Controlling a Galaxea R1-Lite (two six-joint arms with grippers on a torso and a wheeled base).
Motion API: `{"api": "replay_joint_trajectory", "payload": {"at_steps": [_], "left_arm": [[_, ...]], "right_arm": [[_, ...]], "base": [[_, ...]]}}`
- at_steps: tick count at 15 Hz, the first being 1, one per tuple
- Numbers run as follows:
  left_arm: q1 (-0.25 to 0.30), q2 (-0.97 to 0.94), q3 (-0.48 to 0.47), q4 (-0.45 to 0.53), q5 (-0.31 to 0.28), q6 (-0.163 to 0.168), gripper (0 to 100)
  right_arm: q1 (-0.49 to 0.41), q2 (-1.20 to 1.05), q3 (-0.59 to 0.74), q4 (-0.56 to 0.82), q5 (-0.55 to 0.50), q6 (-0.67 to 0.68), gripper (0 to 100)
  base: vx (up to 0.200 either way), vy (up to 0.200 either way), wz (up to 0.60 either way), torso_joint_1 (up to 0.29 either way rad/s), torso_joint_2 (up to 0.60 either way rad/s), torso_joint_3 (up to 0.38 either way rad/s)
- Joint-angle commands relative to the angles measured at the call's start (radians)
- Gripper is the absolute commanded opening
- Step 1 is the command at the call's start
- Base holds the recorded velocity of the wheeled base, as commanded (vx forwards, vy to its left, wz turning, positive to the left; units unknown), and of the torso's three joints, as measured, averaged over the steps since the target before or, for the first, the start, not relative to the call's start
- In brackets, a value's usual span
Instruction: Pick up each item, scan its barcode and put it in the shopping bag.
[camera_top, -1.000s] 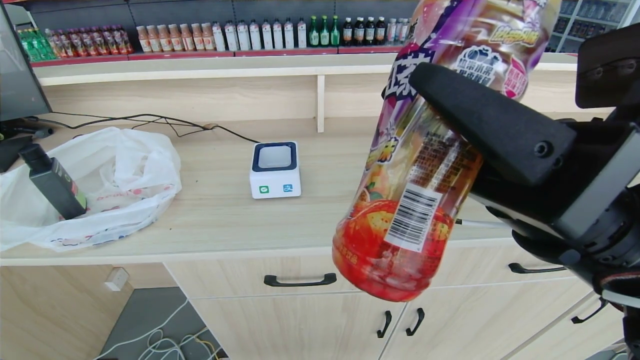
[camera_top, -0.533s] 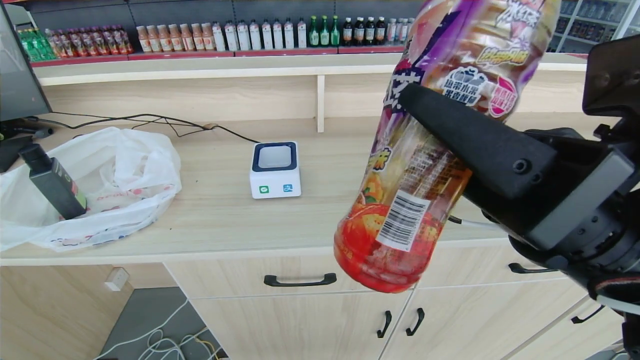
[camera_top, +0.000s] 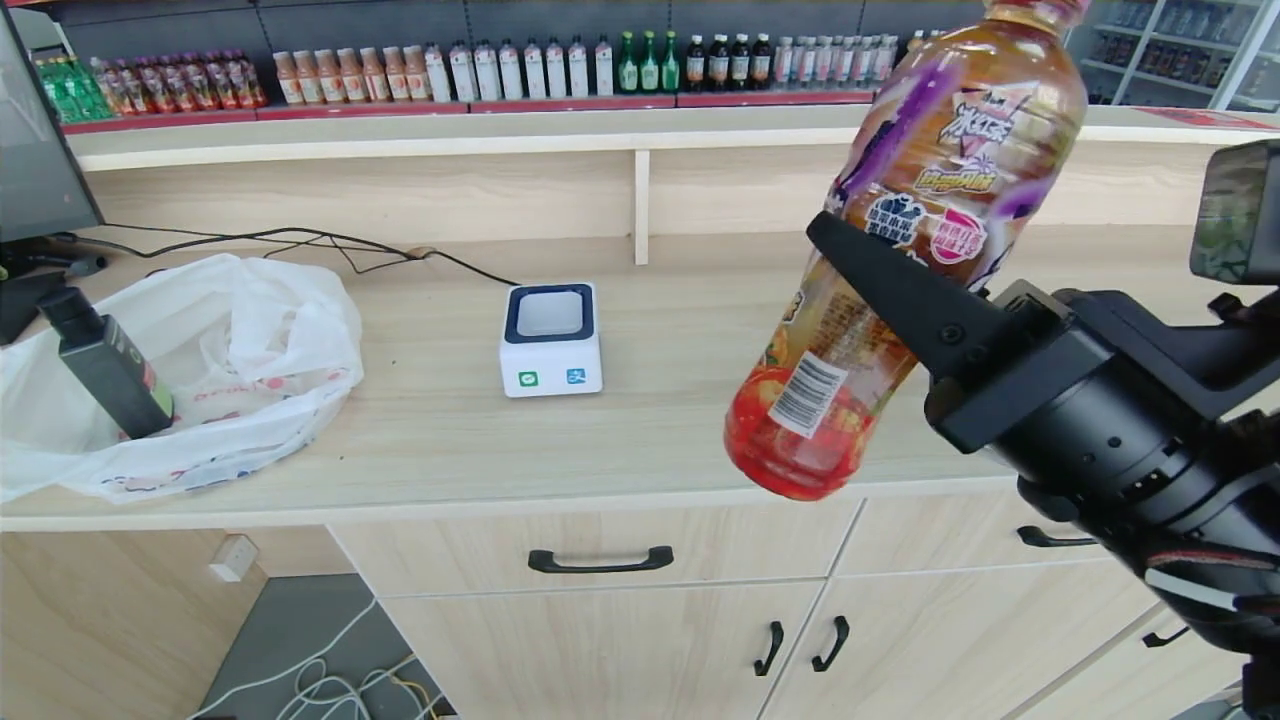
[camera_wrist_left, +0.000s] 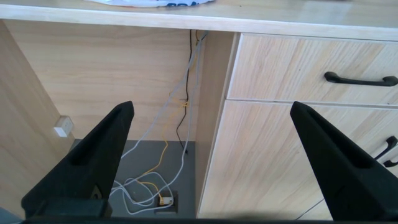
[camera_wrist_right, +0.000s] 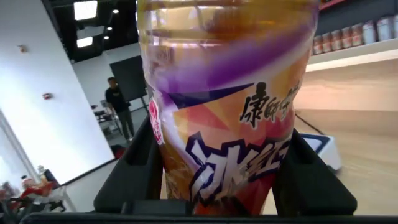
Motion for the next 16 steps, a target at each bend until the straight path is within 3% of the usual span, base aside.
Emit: {"api": "replay_joint_trajectory", "payload": {"at_steps": [1, 8, 11, 16], "left_arm": [[0.000, 0.000, 0.000, 0.000, 0.000, 0.000, 100], [0.000, 0.000, 0.000, 0.000, 0.000, 0.000, 100], [0.000, 0.000, 0.000, 0.000, 0.000, 0.001, 100], [0.000, 0.000, 0.000, 0.000, 0.000, 0.000, 100]], "right_arm": [[-0.018, -0.003, 0.017, -0.003, -0.028, -0.034, 0], [-0.020, -0.024, 0.027, -0.003, -0.241, -0.286, 0], [-0.024, -0.024, 0.023, -0.001, -0.342, -0.329, 0], [-0.100, -0.016, 0.092, -0.001, -0.330, -0.300, 0]], "base": [[0.000, 0.000, 0.00, 0.000, 0.00, 0.000], [0.000, 0.000, 0.00, 0.000, 0.00, 0.000], [0.000, 0.000, 0.00, 0.000, 0.00, 0.000], [0.000, 0.000, 0.00, 0.000, 0.00, 0.000]]}}
